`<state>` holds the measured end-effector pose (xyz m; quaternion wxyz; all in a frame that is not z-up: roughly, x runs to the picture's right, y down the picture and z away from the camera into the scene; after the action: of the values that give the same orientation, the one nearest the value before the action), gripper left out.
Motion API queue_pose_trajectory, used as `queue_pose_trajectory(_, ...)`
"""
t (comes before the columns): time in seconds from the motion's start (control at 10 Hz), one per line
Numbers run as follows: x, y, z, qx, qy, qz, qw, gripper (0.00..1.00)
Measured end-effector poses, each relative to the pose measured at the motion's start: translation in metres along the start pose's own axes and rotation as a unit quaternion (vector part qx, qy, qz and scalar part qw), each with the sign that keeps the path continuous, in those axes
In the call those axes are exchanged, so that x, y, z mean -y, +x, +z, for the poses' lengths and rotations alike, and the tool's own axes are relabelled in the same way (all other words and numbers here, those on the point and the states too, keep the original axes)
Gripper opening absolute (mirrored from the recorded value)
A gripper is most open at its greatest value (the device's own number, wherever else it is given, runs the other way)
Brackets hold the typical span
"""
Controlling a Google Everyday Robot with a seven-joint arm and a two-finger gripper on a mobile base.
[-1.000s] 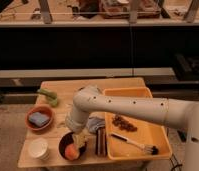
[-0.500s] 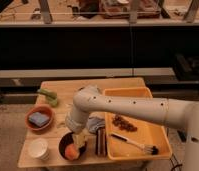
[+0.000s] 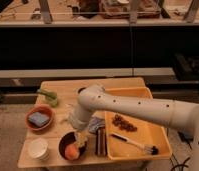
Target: Place pepper in purple bowl
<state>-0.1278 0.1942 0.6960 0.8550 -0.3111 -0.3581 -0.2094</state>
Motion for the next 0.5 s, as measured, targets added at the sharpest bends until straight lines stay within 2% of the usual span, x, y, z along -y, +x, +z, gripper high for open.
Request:
queue_pose_trajectory(0.3,0.051,0.04,-0.035,-0.02,0.048,0.054,0.9972,0.78)
queue_pose_trajectory(0.4,0.072,0.053,-0.045,-0.032,0.065,0.072,0.9948,0.78)
queue_pose_trajectory(0.5,0.093,0.063,-0.054,-0.048,0.089,0.093,0.9906,0.78)
